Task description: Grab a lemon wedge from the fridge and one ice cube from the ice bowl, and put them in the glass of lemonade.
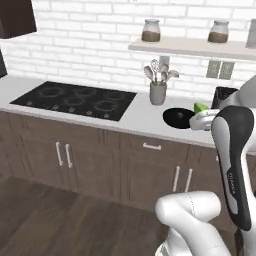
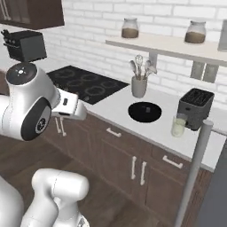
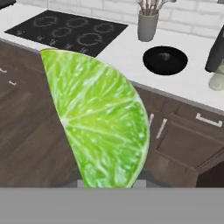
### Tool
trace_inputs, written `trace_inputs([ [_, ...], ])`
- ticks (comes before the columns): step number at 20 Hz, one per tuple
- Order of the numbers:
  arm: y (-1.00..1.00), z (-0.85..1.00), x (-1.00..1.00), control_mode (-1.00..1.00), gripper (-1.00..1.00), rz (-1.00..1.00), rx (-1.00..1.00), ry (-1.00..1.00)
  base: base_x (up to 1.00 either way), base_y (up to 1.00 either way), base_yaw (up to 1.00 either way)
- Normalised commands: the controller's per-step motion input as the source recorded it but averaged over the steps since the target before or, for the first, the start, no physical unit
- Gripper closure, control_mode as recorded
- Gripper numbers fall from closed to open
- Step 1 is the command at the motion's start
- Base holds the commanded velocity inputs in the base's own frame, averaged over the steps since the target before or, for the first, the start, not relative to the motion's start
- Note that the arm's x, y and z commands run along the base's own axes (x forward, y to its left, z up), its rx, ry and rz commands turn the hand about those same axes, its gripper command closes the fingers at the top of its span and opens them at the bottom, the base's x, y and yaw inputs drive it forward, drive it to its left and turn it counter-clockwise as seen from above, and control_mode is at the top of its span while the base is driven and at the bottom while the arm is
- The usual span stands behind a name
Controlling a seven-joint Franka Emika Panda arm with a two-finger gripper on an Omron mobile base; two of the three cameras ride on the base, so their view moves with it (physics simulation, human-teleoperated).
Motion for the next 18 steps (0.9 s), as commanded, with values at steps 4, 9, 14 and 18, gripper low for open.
trace_inputs([
  [4,0.0,0.0,0.0,1.0,1.0,0.0,0.0,0.0,0.89,0.18,-0.71],
  [9,0.0,0.0,0.0,1.0,1.0,0.0,0.0,0.0,0.69,0.0,-0.75],
  [14,0.0,0.0,0.0,1.0,1.0,0.0,0.0,0.0,0.22,0.0,-0.74],
  [18,0.0,0.0,0.0,1.0,1.0,0.0,0.0,0.0,0.03,0.33,-0.31],
])
